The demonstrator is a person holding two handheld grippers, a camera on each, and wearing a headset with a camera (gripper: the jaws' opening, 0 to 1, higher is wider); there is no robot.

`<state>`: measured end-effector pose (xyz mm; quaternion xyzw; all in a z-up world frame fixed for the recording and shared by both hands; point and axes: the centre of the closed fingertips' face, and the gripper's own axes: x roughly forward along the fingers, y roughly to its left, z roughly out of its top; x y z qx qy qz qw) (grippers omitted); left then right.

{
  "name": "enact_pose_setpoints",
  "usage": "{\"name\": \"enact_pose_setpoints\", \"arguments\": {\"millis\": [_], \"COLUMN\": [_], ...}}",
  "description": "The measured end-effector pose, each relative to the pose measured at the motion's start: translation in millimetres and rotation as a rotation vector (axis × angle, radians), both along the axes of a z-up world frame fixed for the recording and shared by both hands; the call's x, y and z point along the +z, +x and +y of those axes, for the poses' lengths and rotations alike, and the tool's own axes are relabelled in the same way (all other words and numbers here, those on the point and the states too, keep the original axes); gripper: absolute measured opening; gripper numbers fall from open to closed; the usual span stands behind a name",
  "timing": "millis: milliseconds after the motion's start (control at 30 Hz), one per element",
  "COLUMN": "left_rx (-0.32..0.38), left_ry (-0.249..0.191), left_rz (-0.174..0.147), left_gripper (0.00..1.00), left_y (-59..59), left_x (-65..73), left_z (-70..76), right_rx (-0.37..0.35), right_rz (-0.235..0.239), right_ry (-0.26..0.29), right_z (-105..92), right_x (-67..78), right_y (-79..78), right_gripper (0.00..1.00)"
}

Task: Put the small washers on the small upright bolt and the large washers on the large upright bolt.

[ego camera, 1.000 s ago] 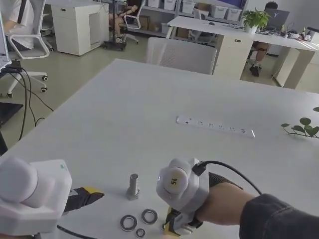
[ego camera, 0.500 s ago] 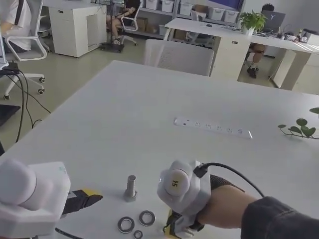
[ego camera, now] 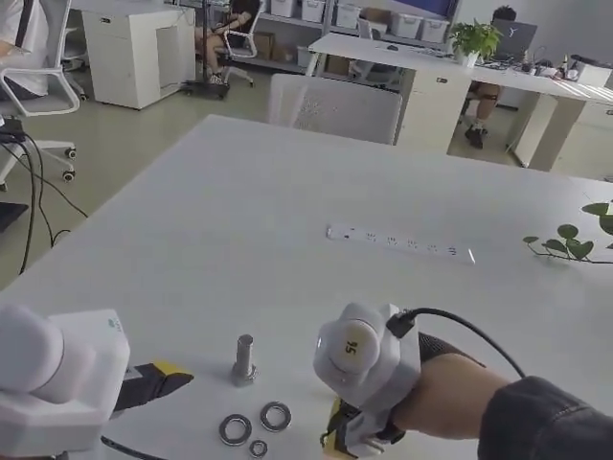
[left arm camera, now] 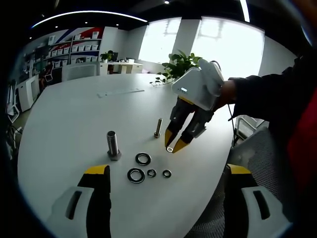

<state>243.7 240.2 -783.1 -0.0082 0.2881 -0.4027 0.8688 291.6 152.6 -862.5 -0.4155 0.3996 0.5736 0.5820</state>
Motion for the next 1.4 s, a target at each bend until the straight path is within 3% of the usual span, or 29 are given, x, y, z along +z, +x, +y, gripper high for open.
{"name": "enact_pose_setpoints", "arguments": {"millis": [600,933,1400], "left_rx": [-0.006,-0.010,-0.011], "left_ry": [-0.003,-0.002,-0.001], "left_rz": [-0.002,-0.004,-0.003], "left_gripper": [0.96,0.96,0.96], "left_y": [1.0,0.9,1.6], "left_x": [0.3,0.2,-0.8], "left_z": [-1.6,-2.5,-1.9], "right_rx": [-0.066,-0.106,-0.096], "right_rz": [-0.010,-0.042,-0.098], "right_ry": [0.011,0.006,0.014], "right_z": [-29.4,-44.5,-39.3], "right_x": [16.6,28.9,48.4], "right_y": [1.3,18.4,37.8], "right_gripper": [0.14,0.14,0.14]}}
